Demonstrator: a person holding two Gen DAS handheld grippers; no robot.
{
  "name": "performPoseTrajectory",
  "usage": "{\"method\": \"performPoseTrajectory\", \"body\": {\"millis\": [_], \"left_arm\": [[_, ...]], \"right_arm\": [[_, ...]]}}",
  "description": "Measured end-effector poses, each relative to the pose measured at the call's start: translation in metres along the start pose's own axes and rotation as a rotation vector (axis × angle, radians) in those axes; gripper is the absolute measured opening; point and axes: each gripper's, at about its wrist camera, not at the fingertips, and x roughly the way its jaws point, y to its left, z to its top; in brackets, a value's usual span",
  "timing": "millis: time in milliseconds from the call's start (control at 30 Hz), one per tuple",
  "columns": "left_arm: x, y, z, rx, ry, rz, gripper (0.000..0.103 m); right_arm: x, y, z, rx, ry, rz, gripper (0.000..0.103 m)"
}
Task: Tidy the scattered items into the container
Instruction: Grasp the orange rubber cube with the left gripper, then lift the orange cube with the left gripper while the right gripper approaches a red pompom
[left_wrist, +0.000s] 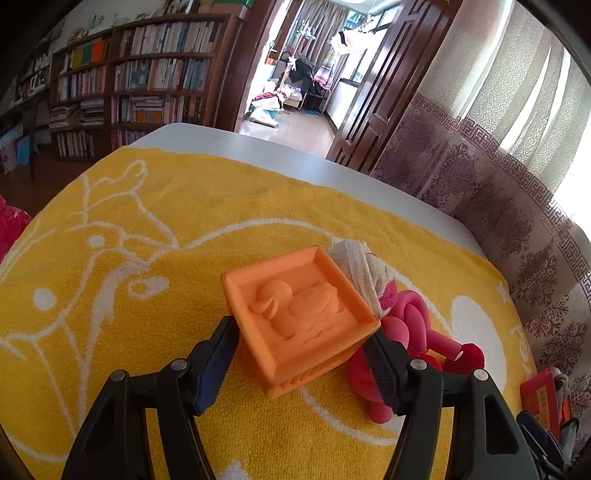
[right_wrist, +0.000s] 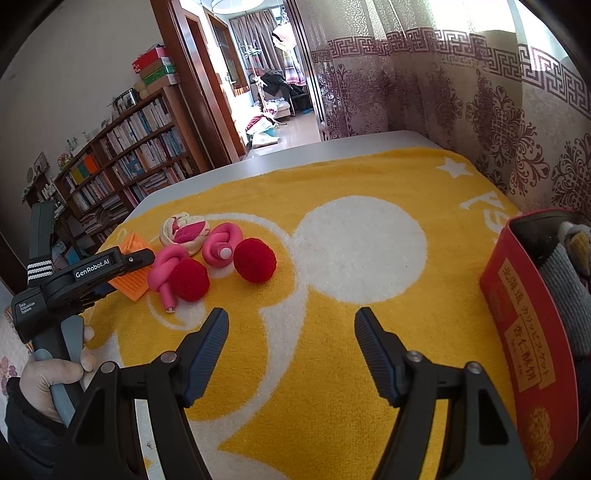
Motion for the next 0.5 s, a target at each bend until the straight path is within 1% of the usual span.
{"method": "performPoseTrajectory", "body": {"millis": [167, 500], "left_arm": [[-0.02, 0.005, 0.009, -0.009, -0.069, 0.014, 0.069], [-0.025, 0.007, 0.009, -0.01, -0.063, 0.0, 0.069]], "right_arm": [[0.003, 0.0, 0.0, -0.002, 0.012, 0.0, 0.075], [0.011, -0.001, -0.003, 0.003, 0.034, -0.004, 0.075]]}}
